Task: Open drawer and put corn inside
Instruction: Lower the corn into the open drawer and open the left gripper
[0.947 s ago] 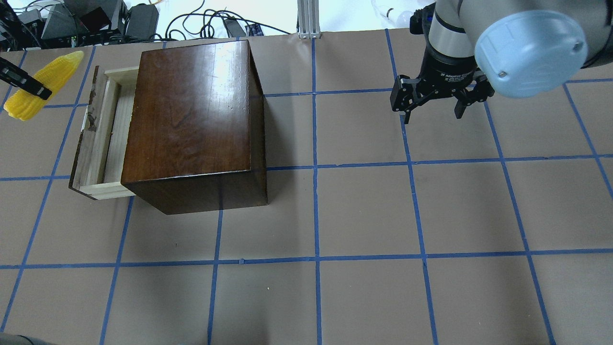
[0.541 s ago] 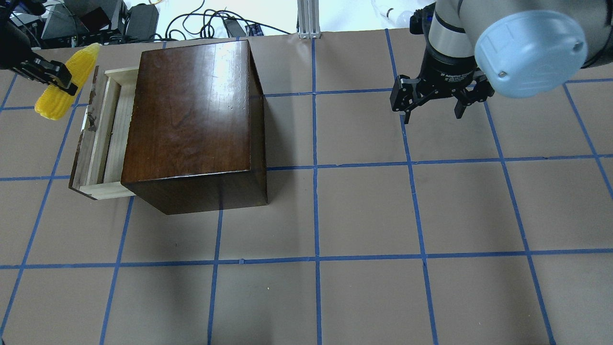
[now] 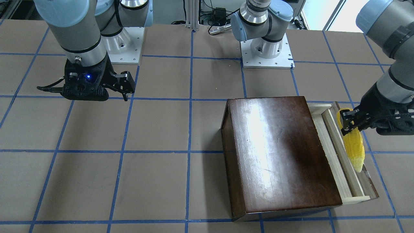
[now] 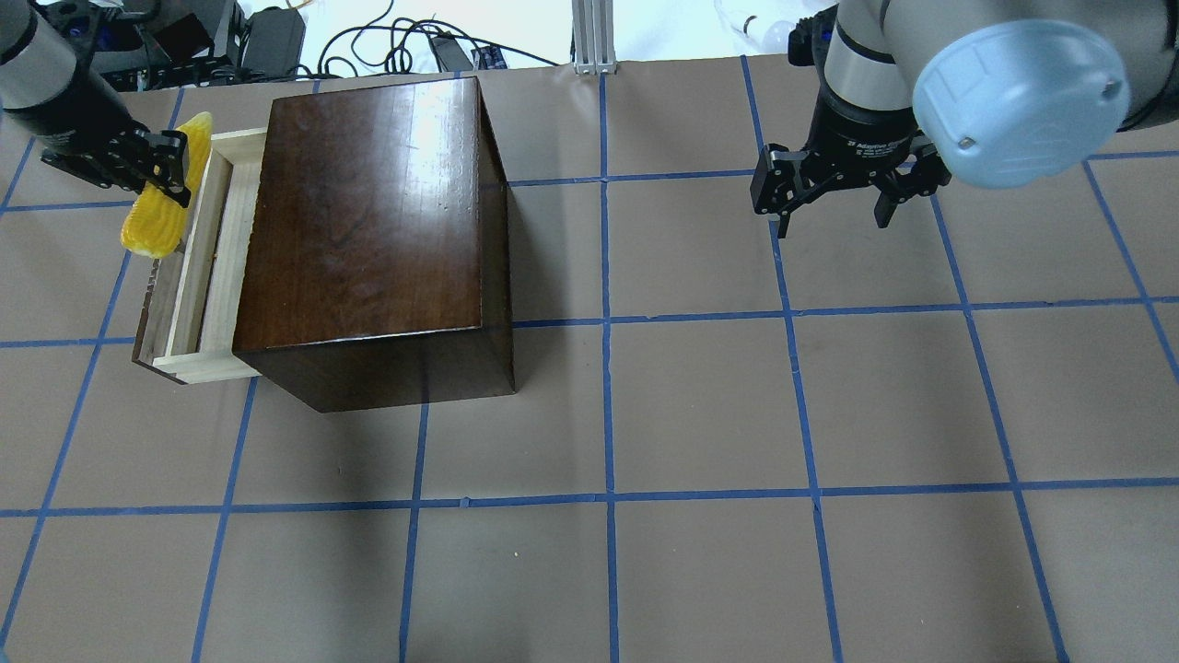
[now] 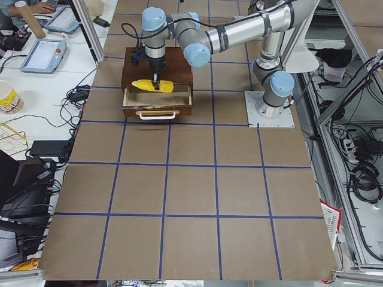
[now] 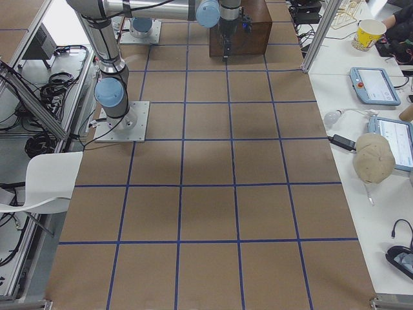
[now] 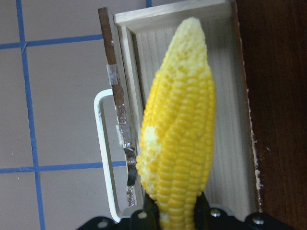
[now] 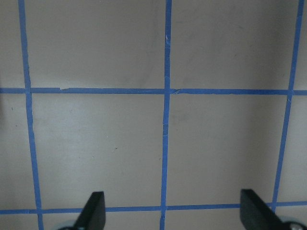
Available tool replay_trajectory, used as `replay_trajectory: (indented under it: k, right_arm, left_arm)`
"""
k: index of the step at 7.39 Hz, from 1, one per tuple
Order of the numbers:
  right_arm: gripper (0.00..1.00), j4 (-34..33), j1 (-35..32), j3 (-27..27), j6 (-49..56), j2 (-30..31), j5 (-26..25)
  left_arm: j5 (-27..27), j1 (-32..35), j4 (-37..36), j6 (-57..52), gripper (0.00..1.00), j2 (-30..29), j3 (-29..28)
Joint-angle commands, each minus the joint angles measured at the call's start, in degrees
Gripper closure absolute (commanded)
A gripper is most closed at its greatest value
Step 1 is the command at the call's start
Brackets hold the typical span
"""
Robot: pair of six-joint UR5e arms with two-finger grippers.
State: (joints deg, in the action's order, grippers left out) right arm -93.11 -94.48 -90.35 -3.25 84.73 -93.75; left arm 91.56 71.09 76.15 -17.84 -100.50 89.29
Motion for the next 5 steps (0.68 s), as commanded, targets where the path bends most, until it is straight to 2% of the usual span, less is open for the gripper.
replay_trajectory:
  k: [1,5]
  right_arm:
    - [0.00,0.0,0.0,0.0,0.0,0.0,0.0]
    - [0.00,0.0,0.0,0.0,0.0,0.0,-0.1]
  left_arm:
    - [0.5,0.6,-0.8,2.3,1.00,-0.7,1.6]
    - [0.5,-0.6,-0.3,4.8,1.00,-2.5,2.1]
